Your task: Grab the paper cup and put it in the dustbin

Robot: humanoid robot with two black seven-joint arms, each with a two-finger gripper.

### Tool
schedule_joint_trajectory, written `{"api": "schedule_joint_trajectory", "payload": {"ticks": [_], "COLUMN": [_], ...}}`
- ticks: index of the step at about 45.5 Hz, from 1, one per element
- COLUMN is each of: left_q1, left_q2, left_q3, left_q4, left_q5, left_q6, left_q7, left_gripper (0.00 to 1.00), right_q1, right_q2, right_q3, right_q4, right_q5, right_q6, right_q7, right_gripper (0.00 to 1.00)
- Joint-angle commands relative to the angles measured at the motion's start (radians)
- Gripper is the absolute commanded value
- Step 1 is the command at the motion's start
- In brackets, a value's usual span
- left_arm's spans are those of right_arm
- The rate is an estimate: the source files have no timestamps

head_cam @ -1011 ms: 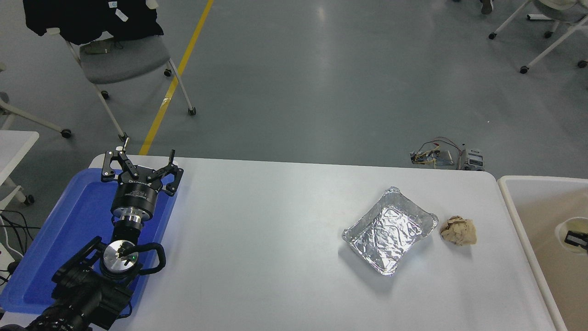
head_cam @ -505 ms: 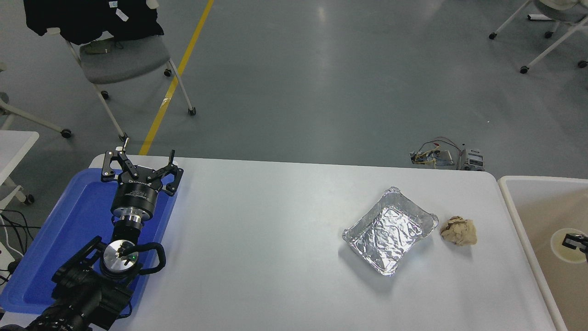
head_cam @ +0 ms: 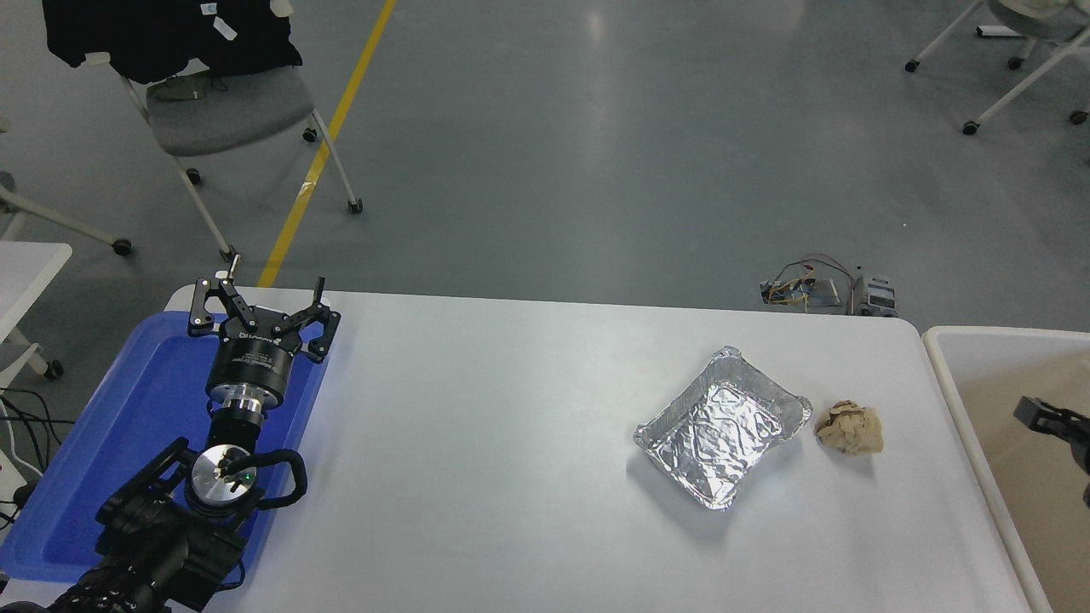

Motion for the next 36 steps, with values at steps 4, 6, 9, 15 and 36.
{"api": "schedule_joint_trajectory", "payload": {"ticks": [4, 6, 9, 15, 36], "left_q1": [0.000, 0.000, 0.000, 0.000, 0.000], "left_q2": [0.000, 0.000, 0.000, 0.000, 0.000], "left_q3": [0.000, 0.000, 0.000, 0.000, 0.000], "left_q4": [0.000, 0.000, 0.000, 0.000, 0.000], "left_q5": [0.000, 0.000, 0.000, 0.000, 0.000], "left_q6": [0.000, -0.001, 0.000, 0.000, 0.000], "left_q7": [0.001, 0.001, 0.002, 0.001, 0.001], "left_gripper": [1.00, 1.00, 1.00, 1.00, 1.00], "right_q1": [0.239, 0.275, 0.331, 0.453, 0.885], "right_q2": [0.002, 0.002, -0.001, -0.021, -0.096], "right_q3": [-0.012, -0.012, -0.012, -0.013, -0.170], "right_q4": [0.182, 0.213, 0.265, 0.376, 0.551], "right_q5": [0.000, -0.002, -0.002, -0.003, -0.015], "right_q6": [0.002, 0.002, 0.003, 0.018, 0.481], "right_q7": [0.000, 0.000, 0.000, 0.000, 0.000], "right_gripper": [1.00, 1.00, 1.00, 1.00, 1.00]}}
